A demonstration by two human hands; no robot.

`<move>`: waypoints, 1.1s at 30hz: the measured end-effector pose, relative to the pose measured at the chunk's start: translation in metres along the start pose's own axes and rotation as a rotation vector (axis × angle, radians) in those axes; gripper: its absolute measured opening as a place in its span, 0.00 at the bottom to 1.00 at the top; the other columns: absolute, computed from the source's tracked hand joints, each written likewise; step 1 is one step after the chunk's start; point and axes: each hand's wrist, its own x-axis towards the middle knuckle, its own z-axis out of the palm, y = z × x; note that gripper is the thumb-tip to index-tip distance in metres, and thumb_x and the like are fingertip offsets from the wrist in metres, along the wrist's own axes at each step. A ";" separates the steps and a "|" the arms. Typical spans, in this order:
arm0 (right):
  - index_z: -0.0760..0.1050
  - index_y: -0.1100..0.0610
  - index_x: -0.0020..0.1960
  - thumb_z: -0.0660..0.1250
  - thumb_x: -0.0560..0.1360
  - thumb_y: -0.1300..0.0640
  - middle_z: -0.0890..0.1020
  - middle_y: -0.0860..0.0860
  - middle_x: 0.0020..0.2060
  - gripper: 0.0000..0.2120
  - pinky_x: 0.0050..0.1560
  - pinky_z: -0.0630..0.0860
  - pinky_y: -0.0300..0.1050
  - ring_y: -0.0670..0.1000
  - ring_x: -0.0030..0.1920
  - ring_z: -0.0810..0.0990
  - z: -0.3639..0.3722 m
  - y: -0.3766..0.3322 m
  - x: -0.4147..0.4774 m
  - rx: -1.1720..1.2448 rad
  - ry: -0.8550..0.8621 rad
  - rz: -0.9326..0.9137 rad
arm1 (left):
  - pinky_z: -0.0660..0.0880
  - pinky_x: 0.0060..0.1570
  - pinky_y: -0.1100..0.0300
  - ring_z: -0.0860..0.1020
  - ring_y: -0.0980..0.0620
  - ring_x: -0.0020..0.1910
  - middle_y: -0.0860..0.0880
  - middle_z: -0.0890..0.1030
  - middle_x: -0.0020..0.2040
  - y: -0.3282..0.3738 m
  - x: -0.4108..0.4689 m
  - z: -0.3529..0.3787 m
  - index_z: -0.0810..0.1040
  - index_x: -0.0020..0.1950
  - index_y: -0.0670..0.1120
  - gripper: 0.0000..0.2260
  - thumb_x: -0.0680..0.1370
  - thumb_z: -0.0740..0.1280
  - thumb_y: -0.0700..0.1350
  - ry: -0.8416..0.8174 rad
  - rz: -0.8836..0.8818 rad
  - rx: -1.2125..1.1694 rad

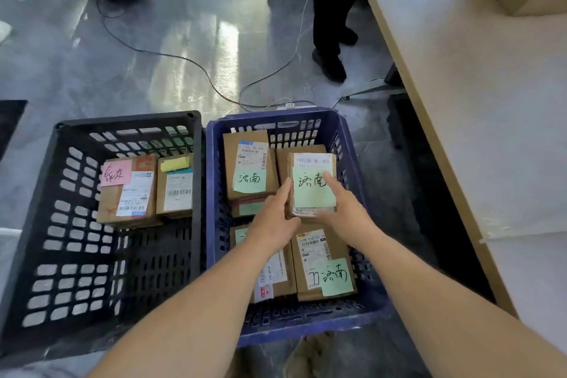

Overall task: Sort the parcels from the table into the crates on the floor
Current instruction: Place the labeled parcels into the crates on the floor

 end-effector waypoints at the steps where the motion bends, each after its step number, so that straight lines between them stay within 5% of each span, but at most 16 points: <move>1: 0.51 0.41 0.77 0.68 0.76 0.61 0.70 0.47 0.69 0.38 0.36 0.73 0.26 0.42 0.57 0.72 0.001 0.005 0.008 0.011 0.004 0.008 | 0.66 0.48 0.65 0.70 0.55 0.61 0.51 0.67 0.72 -0.004 0.007 0.002 0.45 0.74 0.69 0.38 0.78 0.66 0.45 0.019 0.004 0.031; 4: 0.54 0.41 0.76 0.67 0.77 0.62 0.72 0.45 0.68 0.36 0.36 0.69 0.25 0.39 0.55 0.70 0.007 0.018 0.031 0.034 0.032 0.024 | 0.67 0.49 0.59 0.70 0.49 0.66 0.53 0.69 0.72 -0.016 0.030 0.008 0.44 0.75 0.69 0.37 0.78 0.65 0.46 0.096 0.029 0.120; 11: 0.53 0.39 0.76 0.64 0.78 0.64 0.69 0.45 0.70 0.35 0.51 0.71 0.33 0.42 0.59 0.69 0.016 0.023 0.099 0.030 0.050 -0.029 | 0.66 0.42 0.55 0.68 0.50 0.47 0.46 0.77 0.54 -0.032 0.098 0.004 0.50 0.76 0.61 0.35 0.77 0.67 0.48 0.245 0.044 0.375; 14: 0.54 0.41 0.76 0.63 0.79 0.65 0.68 0.47 0.71 0.34 0.58 0.70 0.38 0.45 0.63 0.69 0.021 0.020 0.132 0.004 0.057 -0.063 | 0.65 0.46 0.53 0.71 0.46 0.53 0.46 0.77 0.57 -0.038 0.124 -0.001 0.54 0.76 0.56 0.32 0.77 0.67 0.48 0.296 0.080 0.501; 18: 0.55 0.42 0.76 0.61 0.80 0.64 0.70 0.47 0.69 0.32 0.40 0.68 0.27 0.44 0.56 0.70 0.033 0.026 0.168 -0.020 0.059 -0.056 | 0.64 0.54 0.54 0.68 0.45 0.59 0.45 0.72 0.61 -0.046 0.150 -0.001 0.63 0.73 0.49 0.24 0.78 0.65 0.46 0.304 0.079 0.633; 23: 0.56 0.45 0.77 0.59 0.79 0.67 0.71 0.49 0.68 0.31 0.55 0.72 0.38 0.46 0.58 0.72 0.045 0.031 0.180 0.030 0.041 -0.021 | 0.64 0.55 0.55 0.67 0.44 0.59 0.44 0.67 0.60 -0.053 0.156 -0.002 0.67 0.71 0.44 0.20 0.79 0.63 0.42 0.275 0.102 0.744; 33: 0.59 0.52 0.75 0.61 0.78 0.58 0.59 0.53 0.73 0.26 0.62 0.69 0.50 0.54 0.68 0.64 0.040 0.005 0.122 -0.589 0.077 -0.078 | 0.63 0.62 0.53 0.65 0.46 0.65 0.46 0.65 0.69 -0.038 0.109 -0.012 0.63 0.74 0.48 0.23 0.78 0.61 0.45 0.197 0.125 0.681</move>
